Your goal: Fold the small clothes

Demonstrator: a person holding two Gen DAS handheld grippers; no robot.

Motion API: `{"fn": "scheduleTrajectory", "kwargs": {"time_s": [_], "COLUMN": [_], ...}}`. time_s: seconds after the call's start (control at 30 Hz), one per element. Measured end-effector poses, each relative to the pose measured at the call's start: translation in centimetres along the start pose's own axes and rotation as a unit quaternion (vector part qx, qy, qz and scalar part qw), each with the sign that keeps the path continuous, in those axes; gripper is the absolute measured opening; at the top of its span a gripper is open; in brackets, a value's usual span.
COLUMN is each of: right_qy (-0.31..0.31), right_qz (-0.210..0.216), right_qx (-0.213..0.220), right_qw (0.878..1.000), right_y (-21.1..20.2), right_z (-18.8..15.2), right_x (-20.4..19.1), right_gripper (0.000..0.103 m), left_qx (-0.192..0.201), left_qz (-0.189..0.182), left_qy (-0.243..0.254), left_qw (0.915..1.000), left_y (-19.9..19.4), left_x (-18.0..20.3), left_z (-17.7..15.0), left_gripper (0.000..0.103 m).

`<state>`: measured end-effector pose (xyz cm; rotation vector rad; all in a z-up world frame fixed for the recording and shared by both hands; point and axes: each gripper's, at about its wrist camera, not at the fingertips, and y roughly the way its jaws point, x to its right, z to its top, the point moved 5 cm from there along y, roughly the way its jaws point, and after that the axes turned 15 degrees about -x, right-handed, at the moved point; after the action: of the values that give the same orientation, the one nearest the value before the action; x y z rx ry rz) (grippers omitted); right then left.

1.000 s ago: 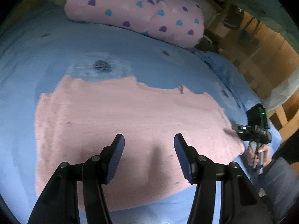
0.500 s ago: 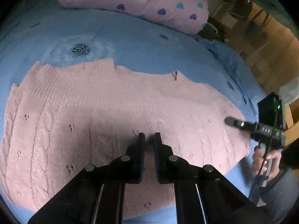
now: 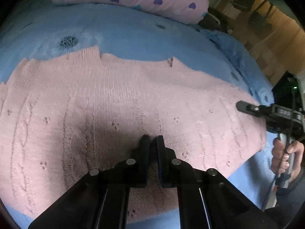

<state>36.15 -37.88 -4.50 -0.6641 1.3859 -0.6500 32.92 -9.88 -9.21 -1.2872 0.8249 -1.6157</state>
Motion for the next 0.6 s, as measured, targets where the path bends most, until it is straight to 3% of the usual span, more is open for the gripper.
{"fn": "scheduleTrajectory", "kwargs": {"time_s": [0.1,0.17,0.33,0.6], "right_qy": [0.02,0.015,-0.007,-0.017], "right_qz": [-0.008,-0.024,-0.119,-0.194], "right_qx": [-0.002,-0.003,-0.012,-0.027], "right_qw": [1.0,1.0,0.993,0.98], "right_y": [-0.5,-0.9,-1.4,-0.3], "right_z": [0.7,0.9,1.6,2.0], "right_x": [-1.5,-3.0,-8.8,-19.4], "right_gripper": [0.02,0.02,0.02,0.019], "left_qx": [0.01,0.025,0.036,0.044], "left_qz": [-0.048,-0.058,-0.037,-0.018], "left_qy": [-0.026,-0.041,-0.056,-0.122], "left_qw": [0.9985,0.9972,0.9971,0.9914], "left_y": [-2.5,-4.8,-8.5,-12.7], "left_x": [-1.2,-2.7,-7.3,-17.1], "left_z": [-0.1,0.1,-0.4,-4.6], "left_gripper": [0.003,0.003,0.003,0.003]}}
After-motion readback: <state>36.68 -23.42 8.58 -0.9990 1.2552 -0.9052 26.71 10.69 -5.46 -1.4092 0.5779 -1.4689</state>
